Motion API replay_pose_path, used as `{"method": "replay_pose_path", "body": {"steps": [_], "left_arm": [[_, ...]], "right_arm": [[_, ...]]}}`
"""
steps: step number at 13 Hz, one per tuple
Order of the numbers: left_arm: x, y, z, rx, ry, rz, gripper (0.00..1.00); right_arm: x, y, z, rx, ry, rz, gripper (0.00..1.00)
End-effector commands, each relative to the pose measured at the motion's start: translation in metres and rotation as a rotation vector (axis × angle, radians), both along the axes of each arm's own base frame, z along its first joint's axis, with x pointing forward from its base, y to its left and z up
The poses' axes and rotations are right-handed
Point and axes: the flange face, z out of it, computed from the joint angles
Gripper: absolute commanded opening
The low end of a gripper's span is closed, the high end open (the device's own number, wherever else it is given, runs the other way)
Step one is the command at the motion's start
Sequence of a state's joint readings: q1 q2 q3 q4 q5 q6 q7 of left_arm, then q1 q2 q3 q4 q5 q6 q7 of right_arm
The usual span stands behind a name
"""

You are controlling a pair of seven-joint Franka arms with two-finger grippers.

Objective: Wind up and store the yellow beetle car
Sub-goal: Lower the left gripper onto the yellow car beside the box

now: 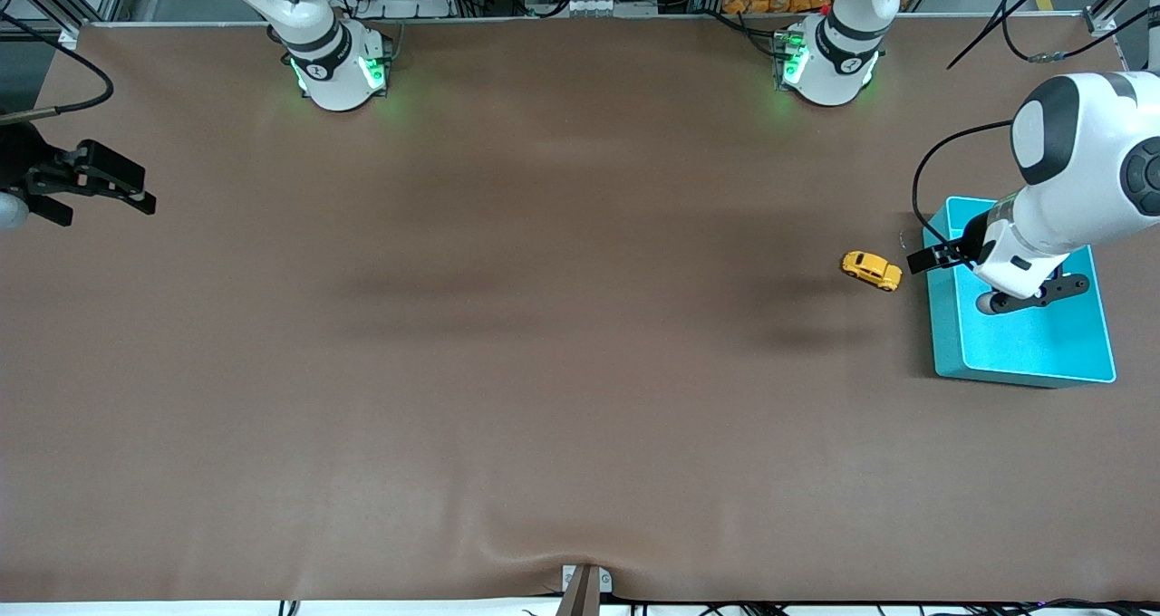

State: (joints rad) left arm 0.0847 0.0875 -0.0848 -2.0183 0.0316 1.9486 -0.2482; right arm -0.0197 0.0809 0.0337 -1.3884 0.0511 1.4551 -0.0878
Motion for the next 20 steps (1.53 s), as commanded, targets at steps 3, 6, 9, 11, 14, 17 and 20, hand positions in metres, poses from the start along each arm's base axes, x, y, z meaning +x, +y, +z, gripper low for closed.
{"method": "replay_pose_path", "body": {"steps": [3, 6, 9, 11, 14, 17, 20], "left_arm": [[-0.021, 0.02, -0.019, 0.014, -0.029, 0.096, 1.0], [-0.021, 0.02, -0.018, 0.015, -0.032, 0.095, 1.0], [-0.026, 0.017, -0.028, 0.016, -0.01, 0.102, 1.0], [-0.026, 0.019, -0.028, 0.014, -0.009, 0.094, 1.0], [-0.027, 0.015, -0.047, 0.014, 0.025, 0.094, 1.0], [-0.026, 0.014, -0.075, 0.023, 0.055, 0.172, 1.0], [-0.028, 0.01, -0.103, 0.035, 0.042, 0.26, 1.0]], "right_arm": [[-0.011, -0.003, 0.012, -0.011, -0.012, -0.024, 1.0], [-0.014, 0.0, 0.014, -0.011, -0.013, -0.018, 1.0], [-0.023, 0.005, 0.01, -0.021, -0.011, -0.007, 1.0], [-0.028, 0.0, 0.008, -0.02, -0.011, -0.015, 1.0], [-0.037, -0.006, 0.001, -0.016, -0.015, -0.021, 1.0], [-0.04, -0.008, 0.0, -0.015, -0.011, -0.022, 1.0], [-0.041, -0.013, -0.003, -0.014, -0.004, -0.028, 1.0]]}}
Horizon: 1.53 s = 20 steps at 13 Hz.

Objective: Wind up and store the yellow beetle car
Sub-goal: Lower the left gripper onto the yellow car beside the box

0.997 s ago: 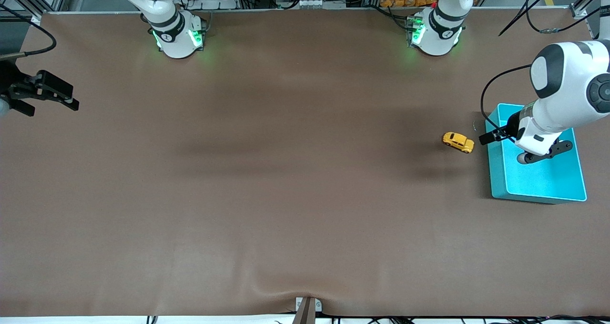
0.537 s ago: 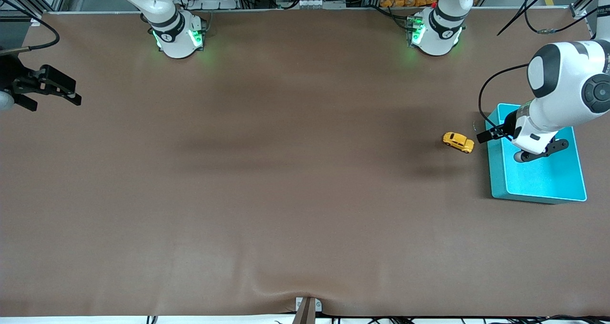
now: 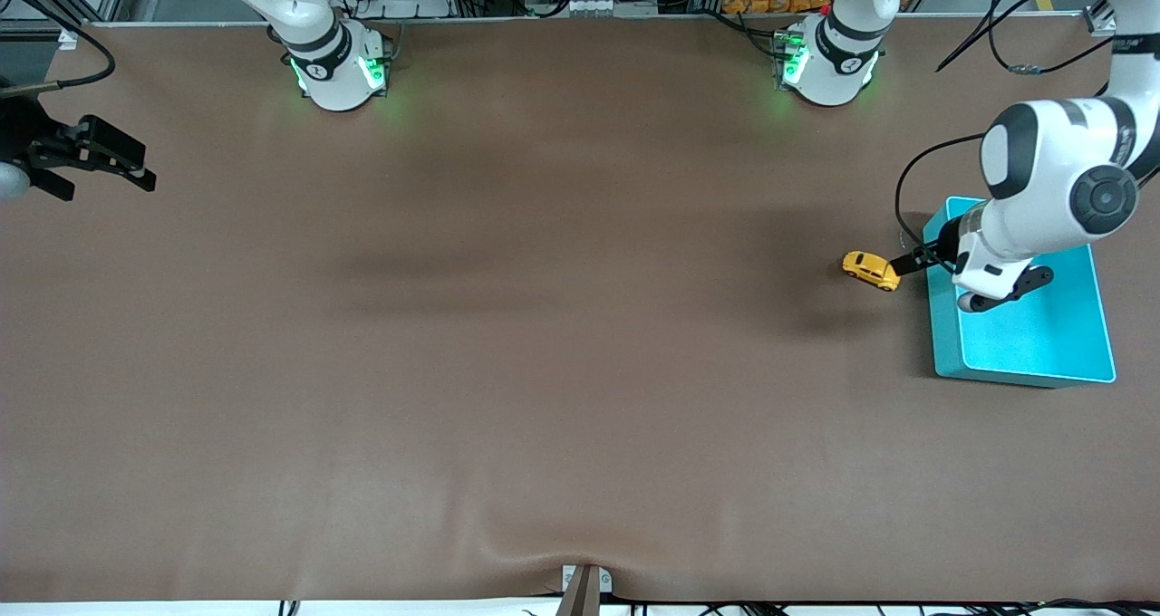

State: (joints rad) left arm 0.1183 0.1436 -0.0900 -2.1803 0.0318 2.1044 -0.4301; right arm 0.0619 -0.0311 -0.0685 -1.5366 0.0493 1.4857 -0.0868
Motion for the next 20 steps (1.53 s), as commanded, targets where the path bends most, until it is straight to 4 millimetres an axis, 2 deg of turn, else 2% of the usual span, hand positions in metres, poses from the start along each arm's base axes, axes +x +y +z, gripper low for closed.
{"method": "replay_pose_path", "body": {"steps": [1, 3, 7, 11, 14, 15, 20], "left_arm": [[-0.002, -0.009, -0.028, 0.022, -0.023, 0.101, 1.0], [-0.004, -0.015, -0.055, 0.036, -0.024, 0.182, 1.0], [-0.011, -0.016, -0.089, 0.058, -0.007, 0.305, 1.0], [-0.016, -0.01, -0.105, 0.08, 0.019, 0.4, 1.0], [-0.024, -0.006, -0.112, 0.087, 0.033, 0.428, 1.0], [-0.024, -0.001, -0.114, 0.095, 0.023, 0.463, 1.0], [-0.027, 0.002, -0.127, 0.107, 0.012, 0.535, 1.0]], "right_arm": [[-0.011, -0.001, 0.001, -0.011, -0.011, -0.005, 1.0], [-0.012, -0.001, -0.003, -0.011, -0.002, -0.005, 1.0], [-0.013, -0.002, -0.005, -0.011, 0.002, -0.006, 1.0], [-0.013, -0.002, -0.005, -0.011, 0.004, -0.006, 1.0], [-0.013, -0.001, -0.005, -0.011, 0.004, -0.002, 1.0], [-0.012, -0.002, -0.006, -0.011, 0.005, -0.002, 1.0], [-0.012, -0.001, -0.006, -0.011, 0.007, 0.004, 1.0]]}}
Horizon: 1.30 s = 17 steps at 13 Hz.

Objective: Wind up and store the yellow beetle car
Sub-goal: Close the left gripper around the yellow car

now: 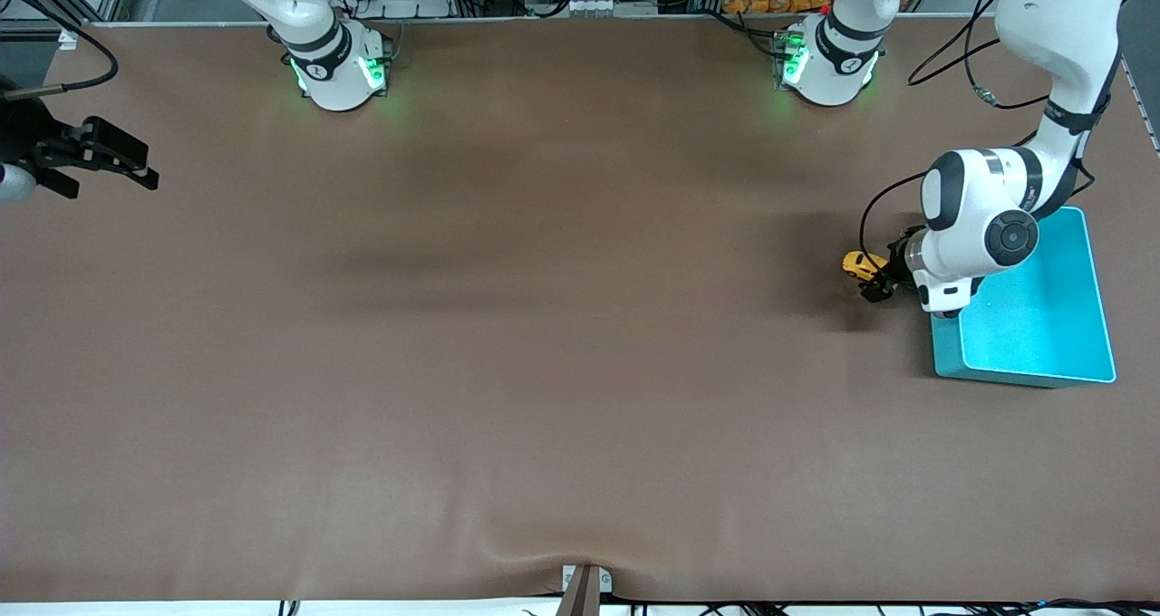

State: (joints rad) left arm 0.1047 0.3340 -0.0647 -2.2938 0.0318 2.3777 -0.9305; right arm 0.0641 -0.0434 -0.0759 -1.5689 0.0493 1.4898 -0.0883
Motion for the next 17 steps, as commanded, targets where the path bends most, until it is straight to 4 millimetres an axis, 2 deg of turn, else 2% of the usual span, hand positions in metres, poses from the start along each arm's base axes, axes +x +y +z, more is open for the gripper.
{"method": "replay_pose_path", "body": {"steps": [1, 2, 3, 7, 8, 11, 14, 17], "left_arm": [[-0.001, 0.0, -0.004, 0.016, -0.016, 0.055, 1.0], [-0.001, -0.001, -0.003, 0.018, -0.018, 0.061, 1.0], [-0.001, -0.001, -0.003, 0.021, -0.019, 0.073, 0.94], [0.0, -0.004, -0.002, 0.03, -0.022, 0.108, 0.53], [0.0, -0.003, -0.002, 0.031, -0.022, 0.109, 0.47], [0.0, -0.003, -0.001, 0.034, -0.022, 0.124, 0.33], [0.003, -0.004, 0.007, 0.039, -0.036, 0.139, 0.24], [0.012, -0.004, 0.04, 0.043, -0.056, 0.137, 0.22]], "right_arm": [[-0.008, 0.002, 0.001, -0.012, -0.008, 0.008, 1.0], [-0.008, 0.002, 0.001, -0.012, -0.008, 0.008, 1.0], [-0.008, 0.002, 0.001, -0.012, -0.009, 0.008, 1.0], [-0.008, 0.002, 0.002, -0.012, -0.012, 0.008, 1.0], [-0.008, 0.002, 0.002, -0.012, -0.012, 0.008, 1.0], [-0.007, 0.002, 0.002, -0.011, -0.014, 0.008, 1.0], [-0.007, 0.002, 0.002, -0.011, -0.014, 0.008, 1.0], [-0.007, 0.002, 0.002, -0.011, -0.015, 0.008, 1.0]]}}
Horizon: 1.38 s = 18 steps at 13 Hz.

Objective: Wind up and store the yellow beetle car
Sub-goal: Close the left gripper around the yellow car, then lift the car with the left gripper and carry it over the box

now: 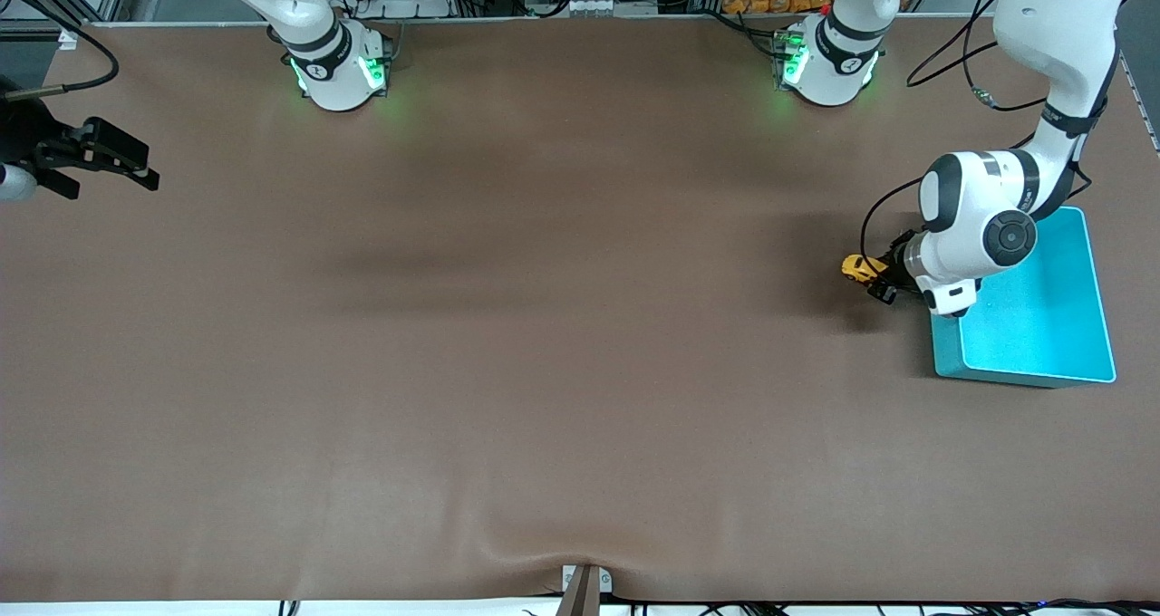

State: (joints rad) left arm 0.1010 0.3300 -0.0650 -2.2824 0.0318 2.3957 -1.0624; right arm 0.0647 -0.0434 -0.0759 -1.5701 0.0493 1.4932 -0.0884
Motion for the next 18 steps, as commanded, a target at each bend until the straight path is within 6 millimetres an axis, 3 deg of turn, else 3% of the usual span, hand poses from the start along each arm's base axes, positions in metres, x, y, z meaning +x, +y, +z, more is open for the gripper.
{"method": "replay_pose_path", "body": {"steps": [1, 7, 9, 11, 15, 18], "left_arm": [[0.009, -0.001, 0.047, 0.015, -0.011, 0.01, 0.2], [0.034, 0.007, 0.133, 0.005, -0.013, -0.078, 0.16], [0.04, 0.028, 0.154, 0.0, -0.026, -0.134, 0.15], [0.039, 0.053, 0.16, 0.013, -0.024, -0.298, 0.15], [0.035, 0.125, 0.16, -0.023, -0.021, -0.608, 0.13], [0.036, 0.165, 0.14, -0.029, -0.056, -0.722, 0.12]], "right_arm": [[-0.008, 0.002, 0.002, -0.011, -0.012, 0.008, 1.0], [-0.008, 0.001, 0.002, -0.011, -0.013, 0.006, 1.0], [-0.008, 0.0, 0.002, -0.011, -0.012, 0.005, 1.0], [-0.008, -0.001, 0.002, -0.011, -0.012, 0.003, 1.0], [-0.008, -0.001, 0.002, -0.011, -0.01, 0.002, 1.0], [-0.008, -0.001, 0.002, -0.011, -0.01, 0.003, 1.0]]}}
